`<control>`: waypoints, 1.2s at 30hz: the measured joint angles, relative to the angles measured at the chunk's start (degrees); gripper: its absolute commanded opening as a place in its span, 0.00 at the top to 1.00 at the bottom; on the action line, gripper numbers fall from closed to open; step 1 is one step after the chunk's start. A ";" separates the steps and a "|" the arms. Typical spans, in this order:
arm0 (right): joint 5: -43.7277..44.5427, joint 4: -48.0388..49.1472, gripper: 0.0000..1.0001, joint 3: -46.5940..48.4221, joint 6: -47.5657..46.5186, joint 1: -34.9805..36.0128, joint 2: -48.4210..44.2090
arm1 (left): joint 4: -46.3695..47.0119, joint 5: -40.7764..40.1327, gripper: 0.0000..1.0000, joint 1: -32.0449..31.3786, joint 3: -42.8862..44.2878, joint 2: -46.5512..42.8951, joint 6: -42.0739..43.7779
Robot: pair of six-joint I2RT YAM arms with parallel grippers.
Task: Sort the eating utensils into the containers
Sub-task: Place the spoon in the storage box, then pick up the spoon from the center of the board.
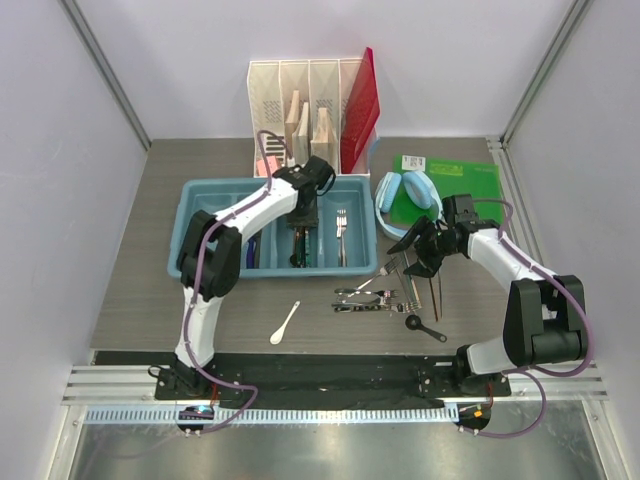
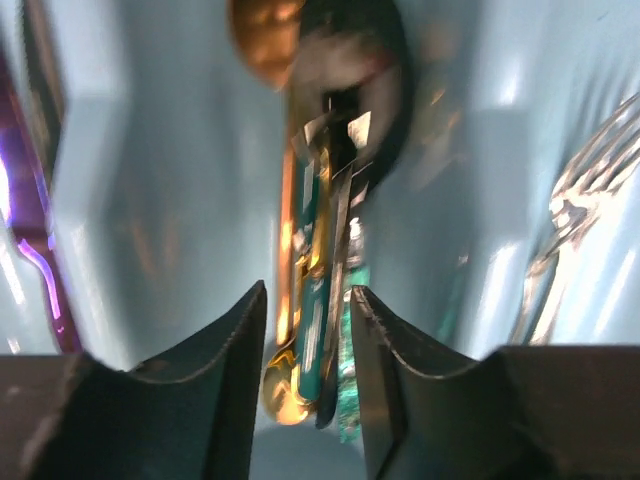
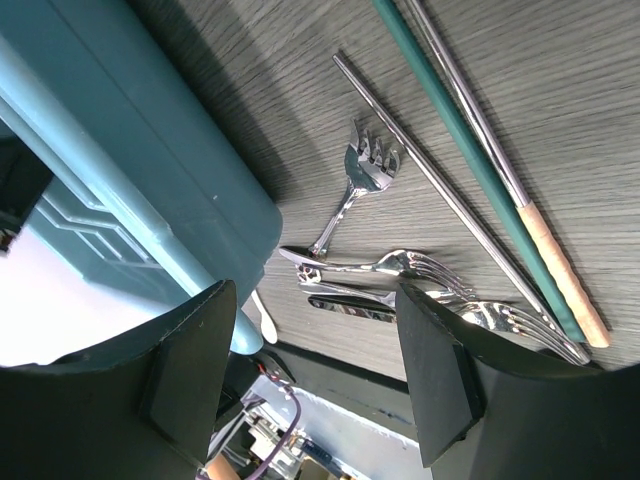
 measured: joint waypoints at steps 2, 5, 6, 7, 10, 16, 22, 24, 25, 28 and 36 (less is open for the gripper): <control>-0.02 -0.02 0.30 -0.11 0.00 0.00 0.00 | 0.98 -0.94 0.58 -0.11 -3.78 -2.75 -1.03; -0.07 -0.02 0.30 -0.11 0.00 0.00 0.00 | 1.14 -2.67 0.57 -0.17 -8.55 -8.55 -2.45; -0.09 -0.02 0.30 -0.11 0.00 0.00 0.00 | 1.27 -3.48 0.58 -0.22 -9.94 -11.23 -2.86; -0.11 -0.02 0.30 -0.11 0.00 0.00 0.00 | 1.22 -4.15 0.58 -0.22 -10.82 -13.79 -3.34; -0.11 -0.04 0.30 -0.09 0.00 0.00 0.00 | 1.86 -5.60 0.62 -0.22 -13.51 -22.21 -3.74; 0.11 -0.63 0.30 -0.09 -0.22 0.00 -0.02 | 3.23 -4.68 0.60 -3.23 -25.42 -40.85 -3.02; 0.61 -2.62 0.30 0.02 -0.70 0.00 -0.66 | 2.89 -1.22 0.57 -12.61 -42.05 -51.49 -7.10; 0.81 -3.10 0.30 0.02 -0.68 0.00 -1.29 | 2.64 -0.07 0.56 -14.08 -48.96 -53.81 -9.86; 0.90 -3.21 0.30 0.02 -0.68 0.00 -1.51 | 2.16 0.33 0.56 -14.14 -51.47 -54.42 -11.04; 1.03 -3.50 0.30 0.02 -0.66 0.02 -1.79 | 2.05 0.74 0.56 -14.40 -56.13 -54.69 -13.53; 1.44 -4.22 0.30 0.02 -0.66 0.07 -2.67 | 7.56 3.67 0.56 -15.41 -63.34 -54.12 -18.73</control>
